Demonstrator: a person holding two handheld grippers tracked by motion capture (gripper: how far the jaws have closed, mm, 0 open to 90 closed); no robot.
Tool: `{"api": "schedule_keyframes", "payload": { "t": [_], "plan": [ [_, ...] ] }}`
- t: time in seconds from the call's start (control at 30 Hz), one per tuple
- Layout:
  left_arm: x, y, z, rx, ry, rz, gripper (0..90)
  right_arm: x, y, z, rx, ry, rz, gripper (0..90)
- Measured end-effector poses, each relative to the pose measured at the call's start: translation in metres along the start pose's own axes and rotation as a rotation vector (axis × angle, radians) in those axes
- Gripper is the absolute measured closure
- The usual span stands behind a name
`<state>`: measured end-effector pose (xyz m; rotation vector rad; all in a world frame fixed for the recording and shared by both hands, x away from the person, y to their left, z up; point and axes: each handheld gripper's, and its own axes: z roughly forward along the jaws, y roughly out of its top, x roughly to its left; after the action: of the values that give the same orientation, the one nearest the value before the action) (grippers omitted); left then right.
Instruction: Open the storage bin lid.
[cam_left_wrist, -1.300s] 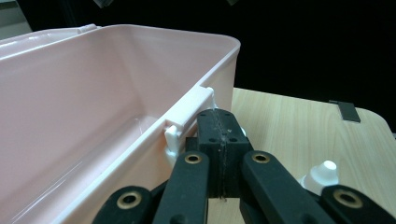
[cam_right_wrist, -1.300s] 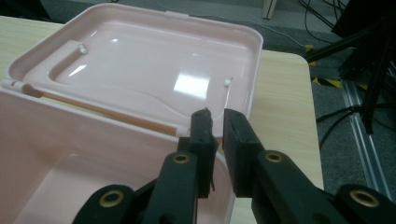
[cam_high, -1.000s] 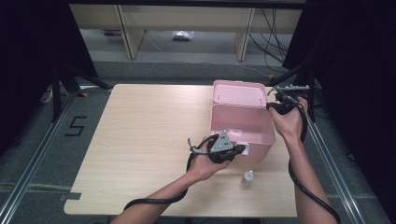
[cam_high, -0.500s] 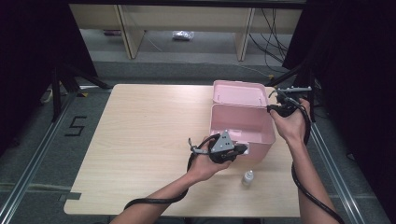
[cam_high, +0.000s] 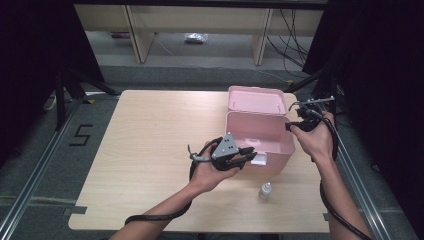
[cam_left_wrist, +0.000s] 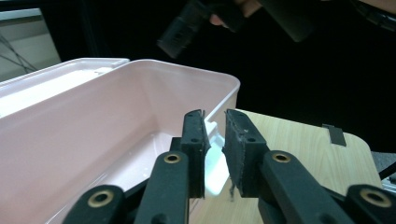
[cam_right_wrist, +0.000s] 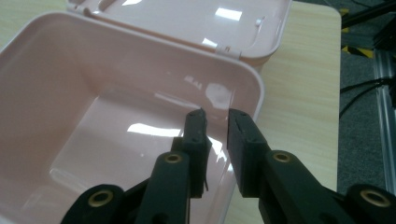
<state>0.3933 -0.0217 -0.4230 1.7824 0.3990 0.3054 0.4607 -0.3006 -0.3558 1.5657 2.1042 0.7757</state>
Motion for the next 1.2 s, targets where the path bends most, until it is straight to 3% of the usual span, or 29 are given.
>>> {"api": "schedule_keyframes", "payload": {
  "t": [0.07,0.1,0.13,0.17,0.23,0.27,0.33,0.37,0.4,0.43,0.57,0.6,0.67,0.7,0.77,0.8,0.83,0.9,0.93,1.0,1.07,1.17,1.2],
  "plan": [
    [0.003,-0.001,-0.01,0.012,0.017,-0.003,73.4,0.004,-0.003,-0.003,0.005,0.013,0.019,77.4],
    [0.005,-0.001,-0.014,0.012,0.022,-0.008,71.7,0.003,-0.004,-0.005,0.022,0.006,-0.005,77.1],
    [0.007,-0.003,-0.019,0.015,0.033,-0.016,69.4,0.006,-0.005,-0.007,0.025,0.021,0.021,76.3],
    [0.009,-0.003,-0.023,0.017,0.04,-0.013,65.8,0.006,-0.007,-0.01,0.039,0.037,0.014,75.1],
    [0.013,-0.006,-0.031,0.013,0.06,-0.029,63.4,0.011,-0.011,-0.014,0.046,0.033,0.058,74.8],
    [0.015,-0.007,-0.035,0.012,0.07,-0.034,62.4,0.01,-0.013,-0.016,0.045,0.026,0.022,74.8],
    [0.02,-0.009,-0.042,0.009,0.083,-0.046,60.1,0.01,-0.017,-0.019,0.042,0.043,0.002,74.7],
    [0.021,-0.009,-0.044,0.018,0.091,-0.048,59.0,0.014,-0.019,-0.021,0.052,0.035,0.037,74.6],
    [0.023,-0.01,-0.048,0.019,0.097,-0.056,57.8,0.012,-0.021,-0.022,0.05,0.024,-0.007,74.6],
    [0.025,-0.011,-0.05,0.028,0.096,-0.056,55.8,0.016,-0.023,-0.025,0.067,0.041,0.027,74.6],
    [0.032,-0.015,-0.06,0.031,0.111,-0.076,50.0,0.018,-0.031,-0.029,0.081,0.056,-0.011,74.1],
    [0.034,-0.016,-0.061,0.033,0.119,-0.081,49.1,0.021,-0.033,-0.03,0.095,0.057,0.016,74.1],
    [0.037,-0.019,-0.064,0.04,0.134,-0.084,47.4,0.022,-0.038,-0.03,0.091,0.07,-0.001,73.8],
    [0.039,-0.02,-0.065,0.04,0.138,-0.086,46.8,0.025,-0.039,-0.033,0.118,0.062,0.031,73.6],
    [0.041,-0.021,-0.066,0.041,0.147,-0.096,46.1,0.023,-0.044,-0.032,0.112,0.062,-0.025,73.4],
    [0.042,-0.021,-0.067,0.039,0.15,-0.095,45.8,0.027,-0.046,-0.034,0.126,0.067,0.011,73.1],
    [0.043,-0.021,-0.068,0.037,0.152,-0.099,45.7,0.028,-0.047,-0.035,0.132,0.086,0.014,72.6],
    [0.044,-0.021,-0.069,0.033,0.157,-0.104,45.5,0.028,-0.05,-0.036,0.135,0.087,-0.004,72.4],
    [0.045,-0.021,-0.07,0.032,0.16,-0.104,45.4,0.03,-0.051,-0.037,0.136,0.09,0.015,72.4],
    [0.045,-0.021,-0.071,0.03,0.164,-0.101,45.4,0.03,-0.054,-0.037,0.125,0.079,-0.024,72.4],
    [0.045,-0.021,-0.072,0.029,0.17,-0.107,45.3,0.037,-0.055,-0.04,0.158,0.085,0.03,72.3],
    [0.047,-0.022,-0.072,0.034,0.174,-0.111,44.9,0.036,-0.057,-0.04,0.162,0.088,-0.01,72.0],
    [0.047,-0.023,-0.073,0.038,0.174,-0.106,44.8,0.039,-0.058,-0.04,0.172,0.094,0.01,72.0]
  ]
}}
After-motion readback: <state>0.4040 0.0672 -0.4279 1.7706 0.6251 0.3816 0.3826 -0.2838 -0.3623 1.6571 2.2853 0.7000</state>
